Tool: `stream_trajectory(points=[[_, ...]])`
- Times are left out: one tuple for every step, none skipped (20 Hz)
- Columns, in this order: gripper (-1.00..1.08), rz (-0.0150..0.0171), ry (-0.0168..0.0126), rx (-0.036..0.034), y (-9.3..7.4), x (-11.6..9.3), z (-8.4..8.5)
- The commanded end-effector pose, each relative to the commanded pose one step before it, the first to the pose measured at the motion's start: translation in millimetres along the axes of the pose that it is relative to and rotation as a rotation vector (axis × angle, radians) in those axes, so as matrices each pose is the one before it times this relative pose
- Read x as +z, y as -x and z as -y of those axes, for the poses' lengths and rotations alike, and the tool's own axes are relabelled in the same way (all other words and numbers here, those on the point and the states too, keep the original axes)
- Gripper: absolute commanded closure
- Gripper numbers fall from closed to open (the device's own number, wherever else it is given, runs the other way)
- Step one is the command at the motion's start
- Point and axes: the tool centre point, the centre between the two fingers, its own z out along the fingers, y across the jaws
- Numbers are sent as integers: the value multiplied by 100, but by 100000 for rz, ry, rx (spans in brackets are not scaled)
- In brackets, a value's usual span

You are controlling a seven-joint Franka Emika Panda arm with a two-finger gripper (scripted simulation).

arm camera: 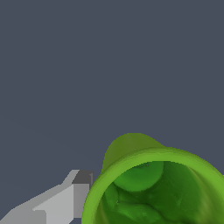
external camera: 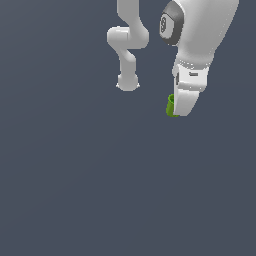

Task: Pick up the object and move it to a goal position.

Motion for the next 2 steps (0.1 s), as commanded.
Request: stream_trajectory(points=[[108,-47,6,208,-207,-340,39],[108,0,0,0,-15,-8,-6]])
